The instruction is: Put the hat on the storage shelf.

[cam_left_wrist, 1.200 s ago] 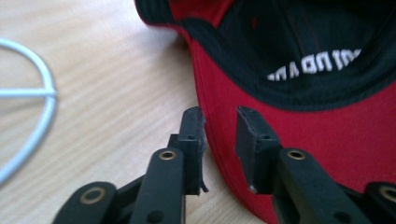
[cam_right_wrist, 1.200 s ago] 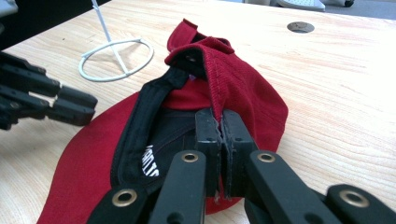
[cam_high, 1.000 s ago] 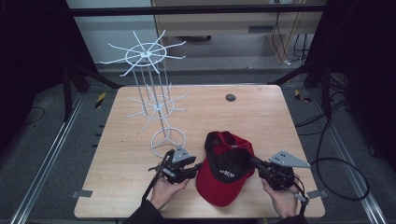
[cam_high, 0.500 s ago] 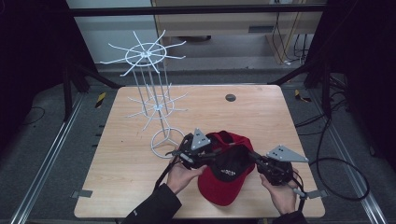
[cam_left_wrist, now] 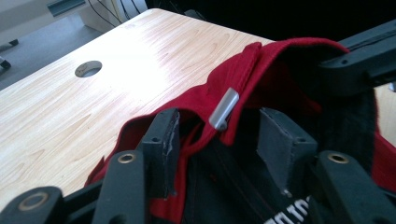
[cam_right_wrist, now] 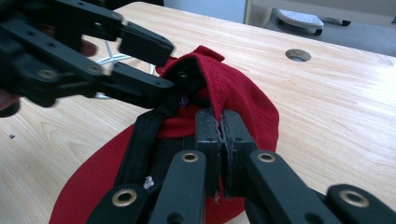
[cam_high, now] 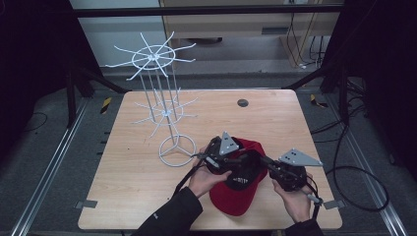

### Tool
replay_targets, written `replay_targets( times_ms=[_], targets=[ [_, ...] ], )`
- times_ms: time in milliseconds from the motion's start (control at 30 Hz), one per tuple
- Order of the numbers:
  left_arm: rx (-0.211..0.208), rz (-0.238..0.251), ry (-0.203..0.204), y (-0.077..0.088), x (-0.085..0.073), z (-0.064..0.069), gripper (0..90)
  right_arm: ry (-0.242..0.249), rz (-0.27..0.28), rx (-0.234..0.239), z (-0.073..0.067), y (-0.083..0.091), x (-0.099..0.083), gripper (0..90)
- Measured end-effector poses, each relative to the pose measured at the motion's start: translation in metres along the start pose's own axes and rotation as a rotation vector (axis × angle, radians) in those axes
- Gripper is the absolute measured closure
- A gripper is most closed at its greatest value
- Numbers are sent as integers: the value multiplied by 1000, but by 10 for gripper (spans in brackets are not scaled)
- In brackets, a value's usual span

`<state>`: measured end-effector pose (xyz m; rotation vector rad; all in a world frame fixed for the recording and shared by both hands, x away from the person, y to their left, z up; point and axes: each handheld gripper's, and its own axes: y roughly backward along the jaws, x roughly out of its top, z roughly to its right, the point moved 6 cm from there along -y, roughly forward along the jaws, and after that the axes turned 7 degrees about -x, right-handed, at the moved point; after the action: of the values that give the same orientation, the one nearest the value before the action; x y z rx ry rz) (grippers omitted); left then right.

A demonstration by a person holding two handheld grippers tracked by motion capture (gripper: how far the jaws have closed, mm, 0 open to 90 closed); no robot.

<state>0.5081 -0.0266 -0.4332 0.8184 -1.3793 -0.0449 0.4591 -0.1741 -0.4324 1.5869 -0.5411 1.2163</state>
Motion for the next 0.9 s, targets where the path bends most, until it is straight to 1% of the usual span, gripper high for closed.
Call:
replay_targets(
  times_ms=[100,200,233,267,300,333,367,433,533,567,633,667,700,767,800,833,900],
  targets=[
    [3,0,4,-6,3,0,540,6,1,3,-1,0,2,876],
    [-2,-5,7,-8,4,-2,633,7,1,6,-1,0,2,876],
    [-12,-12,24,-10,6,-3,678,8,1,7,-1,0,2,876],
    [-12,-12,24,-10,6,-3,722,8,1,7,-1,0,2,876],
    [-31,-16,42,-10,7,-3,761,5,0,8,-1,-1,2,875],
    [-37,-23,50,-11,8,-3,776,4,0,8,-1,-1,2,875],
    [-39,-27,56,-11,8,-3,787,4,2,8,0,-1,2,874],
    [-39,-32,51,-10,10,-3,794,3,2,9,0,-1,2,872],
    [-36,-27,54,-8,13,-4,798,1,8,15,-1,-1,2,859],
    [-28,-13,53,-5,15,-4,800,-1,14,20,-1,0,3,840],
    [-23,0,55,-2,17,-7,800,-9,35,33,-1,2,5,796],
    [-23,0,55,-2,17,-7,800,-9,35,33,-1,2,5,796],
    [-20,9,64,1,19,-10,801,-27,65,51,0,8,10,742],
    [-10,14,72,6,19,-13,801,-37,91,57,3,16,15,719],
    [-10,14,72,6,19,-13,801,-37,91,57,3,16,15,719],
    [2,26,76,10,21,-16,801,-44,113,51,7,25,18,698],
    [8,46,92,16,23,-19,801,-56,124,38,12,30,19,669]
  ],
)
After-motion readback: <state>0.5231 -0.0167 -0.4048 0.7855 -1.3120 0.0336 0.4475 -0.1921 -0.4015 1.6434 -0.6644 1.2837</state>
